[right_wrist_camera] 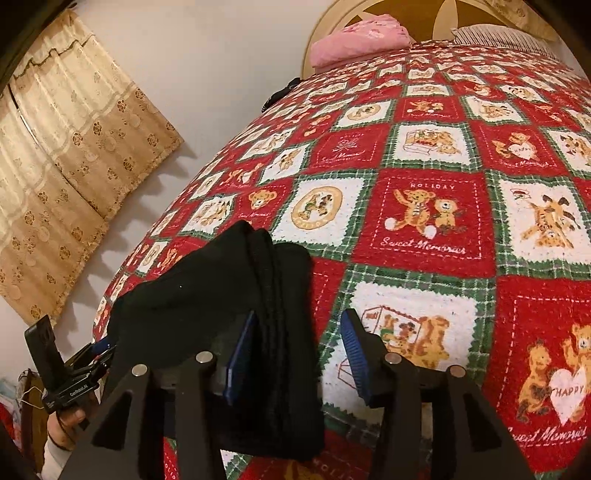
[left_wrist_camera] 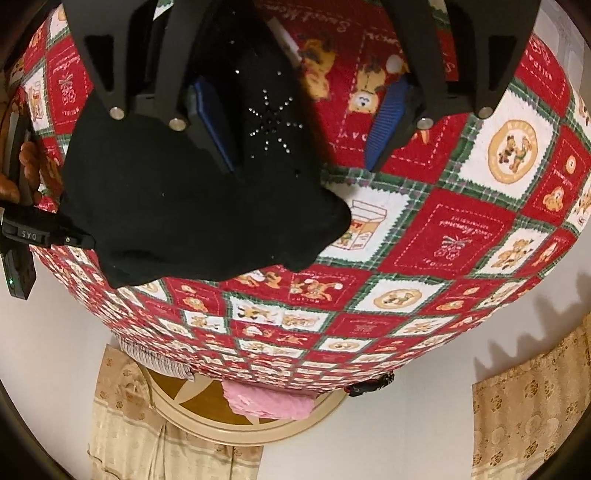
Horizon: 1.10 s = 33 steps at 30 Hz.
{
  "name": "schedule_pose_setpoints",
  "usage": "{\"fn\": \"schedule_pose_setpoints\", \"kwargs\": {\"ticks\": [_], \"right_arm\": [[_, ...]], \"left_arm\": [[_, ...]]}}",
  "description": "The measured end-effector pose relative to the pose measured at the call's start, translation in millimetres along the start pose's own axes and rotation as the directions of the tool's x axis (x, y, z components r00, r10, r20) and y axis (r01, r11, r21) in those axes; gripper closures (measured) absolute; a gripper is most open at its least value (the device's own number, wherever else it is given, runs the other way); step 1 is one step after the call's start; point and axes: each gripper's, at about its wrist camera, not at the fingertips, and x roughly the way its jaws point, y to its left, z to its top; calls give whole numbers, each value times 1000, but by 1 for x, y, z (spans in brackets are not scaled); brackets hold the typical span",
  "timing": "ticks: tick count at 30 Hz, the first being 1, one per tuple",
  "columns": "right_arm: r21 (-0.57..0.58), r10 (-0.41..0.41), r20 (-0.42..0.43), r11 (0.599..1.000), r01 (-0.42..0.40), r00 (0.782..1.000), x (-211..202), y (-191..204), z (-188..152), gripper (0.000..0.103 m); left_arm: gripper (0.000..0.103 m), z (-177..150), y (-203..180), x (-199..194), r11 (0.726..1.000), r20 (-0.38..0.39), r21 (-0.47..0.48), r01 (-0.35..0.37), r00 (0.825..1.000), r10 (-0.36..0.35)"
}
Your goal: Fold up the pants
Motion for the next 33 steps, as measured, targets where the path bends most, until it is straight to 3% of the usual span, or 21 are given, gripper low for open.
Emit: {"fn": "schedule_pose_setpoints", "kwargs": {"ticks": [8,13,21,25,29,33], "right_arm": [[-18,-51,1,999,51,999,-5,5,-1,43],[-43,-162,134,985,169,978,-59,25,-10,43],[-66,-146,199,985,162,969,-127,55,-52,35],[-80,-128,243,985,151,962,-150,73,-70,35],[-90,-97,274,988,126,957,-171,91,-85,34],[-115,-114,319,981,158,941,-191,107,-97,30]], "left_arm": [[30,-2,-6,-14,1000,-2,0,-27,1000,27],[30,-3,-20,-47,998,70,24,-54,996,52],[25,-7,-52,-100,998,176,70,-9,984,-3],[6,-11,-62,-125,997,228,79,6,973,-24],[6,-16,-68,-141,996,248,89,20,968,-42],[6,-21,-76,-148,994,249,102,24,967,-49]]}}
